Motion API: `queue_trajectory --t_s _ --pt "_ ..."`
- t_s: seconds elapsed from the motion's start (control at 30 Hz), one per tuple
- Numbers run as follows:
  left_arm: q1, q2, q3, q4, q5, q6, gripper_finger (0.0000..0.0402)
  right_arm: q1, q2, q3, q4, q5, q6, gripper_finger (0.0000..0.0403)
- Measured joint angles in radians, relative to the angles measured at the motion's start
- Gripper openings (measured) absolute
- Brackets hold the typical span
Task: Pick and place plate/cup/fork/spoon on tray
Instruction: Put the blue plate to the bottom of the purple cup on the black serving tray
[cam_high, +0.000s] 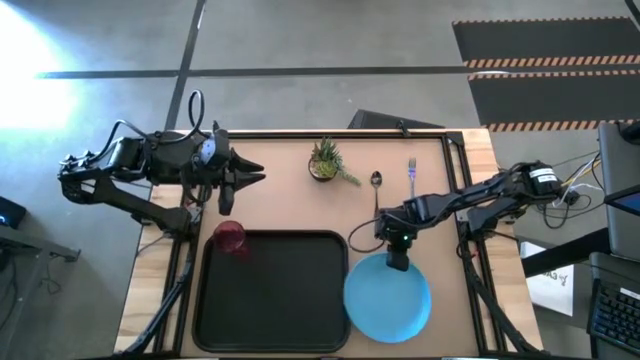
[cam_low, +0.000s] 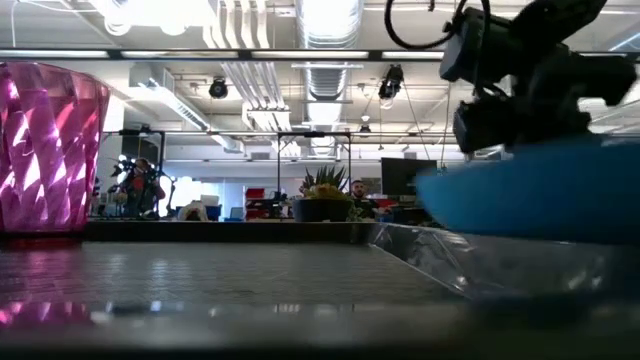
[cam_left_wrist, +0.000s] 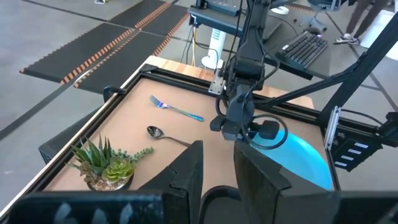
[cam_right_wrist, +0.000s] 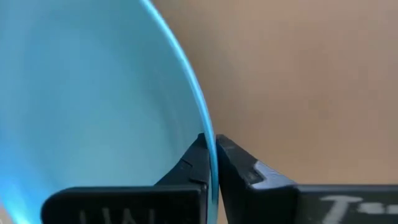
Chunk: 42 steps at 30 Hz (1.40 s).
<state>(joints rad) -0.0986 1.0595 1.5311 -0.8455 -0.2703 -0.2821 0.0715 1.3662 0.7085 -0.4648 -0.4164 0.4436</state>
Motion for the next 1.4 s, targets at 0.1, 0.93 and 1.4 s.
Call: queue_trajectory --t_s 0.1,0.93,1.4 --pt "0.0 -0.001 0.0 0.0 0.0 0.0 0.0073 0.0 -0.017 0.038 0.001 0.009 0.013 0.0008" --pt "0.0 -0.022 0.0 -0.067 0.0 0.01 0.0073 -0.002 0.4 0.664 0.058 0.069 -0.232 0.0008" --pt "0.0 -0.064 0.0 -0.148 0.0 0.008 0.0073 -0.007 0.781 1.121 -0.015 -0.029 -0.334 0.0008"
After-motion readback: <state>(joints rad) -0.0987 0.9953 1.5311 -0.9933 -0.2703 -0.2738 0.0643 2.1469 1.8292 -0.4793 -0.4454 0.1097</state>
